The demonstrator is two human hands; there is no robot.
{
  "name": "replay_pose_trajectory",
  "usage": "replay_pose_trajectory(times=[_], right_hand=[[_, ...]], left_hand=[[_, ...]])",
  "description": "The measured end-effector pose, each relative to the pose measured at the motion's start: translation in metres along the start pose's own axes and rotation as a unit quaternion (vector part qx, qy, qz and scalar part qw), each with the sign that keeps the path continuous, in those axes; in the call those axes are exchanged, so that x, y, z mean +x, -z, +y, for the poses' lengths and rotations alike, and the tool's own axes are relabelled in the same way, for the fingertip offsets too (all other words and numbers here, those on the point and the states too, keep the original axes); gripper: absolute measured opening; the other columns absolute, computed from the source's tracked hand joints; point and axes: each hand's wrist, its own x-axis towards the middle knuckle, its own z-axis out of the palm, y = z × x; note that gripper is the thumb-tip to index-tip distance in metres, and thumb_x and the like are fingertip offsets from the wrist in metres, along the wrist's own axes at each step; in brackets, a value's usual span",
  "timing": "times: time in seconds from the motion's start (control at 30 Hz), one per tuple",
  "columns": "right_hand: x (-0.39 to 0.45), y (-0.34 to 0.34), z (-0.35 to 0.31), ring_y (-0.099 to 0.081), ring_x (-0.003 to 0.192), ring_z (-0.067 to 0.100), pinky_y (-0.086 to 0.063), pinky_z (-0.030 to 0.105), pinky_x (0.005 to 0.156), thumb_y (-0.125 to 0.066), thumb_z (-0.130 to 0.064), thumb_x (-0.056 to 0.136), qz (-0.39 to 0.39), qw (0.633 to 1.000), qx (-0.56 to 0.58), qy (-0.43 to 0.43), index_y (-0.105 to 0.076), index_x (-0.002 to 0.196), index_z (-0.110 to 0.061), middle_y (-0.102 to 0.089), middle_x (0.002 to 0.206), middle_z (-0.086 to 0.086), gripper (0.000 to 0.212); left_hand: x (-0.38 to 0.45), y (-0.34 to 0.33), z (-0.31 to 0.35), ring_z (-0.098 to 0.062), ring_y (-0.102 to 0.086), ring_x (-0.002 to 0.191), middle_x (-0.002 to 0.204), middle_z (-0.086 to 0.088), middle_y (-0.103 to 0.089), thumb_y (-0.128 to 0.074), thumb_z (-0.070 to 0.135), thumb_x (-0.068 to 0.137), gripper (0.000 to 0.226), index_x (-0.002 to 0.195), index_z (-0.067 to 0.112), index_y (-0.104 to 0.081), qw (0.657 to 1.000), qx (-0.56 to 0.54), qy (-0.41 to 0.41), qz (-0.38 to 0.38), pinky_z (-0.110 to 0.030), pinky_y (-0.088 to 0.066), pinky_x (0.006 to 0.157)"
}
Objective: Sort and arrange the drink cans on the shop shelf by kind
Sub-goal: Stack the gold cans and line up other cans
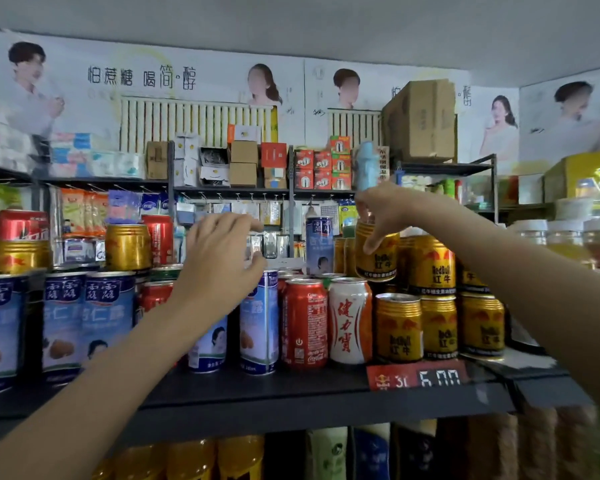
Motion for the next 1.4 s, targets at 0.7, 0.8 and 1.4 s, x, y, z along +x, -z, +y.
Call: replay_pose_trajectory(times=[0.7,0.8,1.4], right_hand=[[0.034,-0.089,0.008,-0.05,0.114,0.028,-0.046,0.036,0.091,-0.061,-0.013,0.087,-0.197,0.973,-0.122,-0.02,-0.046,0.129,-0.003,-0.051,0.129,0.011,0.046],[0.029,-0.082,0.005,-0.049,0.117,0.029,-0.045,0.037,0.095,-0.064,-0.014,0.084,-0.193,0.972,-0.135,-0.011,-0.043,0.132,-0.004,-0.05,0.131,0.011,0.052],[-0.074,-0.072,0.024,-0.055,0.108,0.018,-0.002,0.043,0.116,-0.063,-0.034,0.085,-0.012,0.983,-0.152,0.103,-0.062,0.107,-0.011,-0.063,0.107,0.0,0.032]], left_hand=[[0.02,-0.077,0.065,-0.006,-0.055,0.096,0.103,0.011,-0.066,-0.056,0.035,0.087,0.026,0.11,0.026,-0.063,0.968,-0.052,-0.144,-0.199,-0.02,-0.006,0.105],[0.022,-0.078,0.063,-0.006,-0.055,0.098,0.102,0.012,-0.065,-0.057,0.037,0.086,0.026,0.109,0.027,-0.063,0.967,-0.057,-0.14,-0.205,-0.022,-0.007,0.107],[0.023,-0.087,0.093,-0.016,-0.058,0.098,0.099,0.006,-0.064,-0.06,0.059,0.077,0.05,0.104,0.018,-0.053,0.968,0.09,-0.11,-0.207,-0.041,-0.014,0.111]])
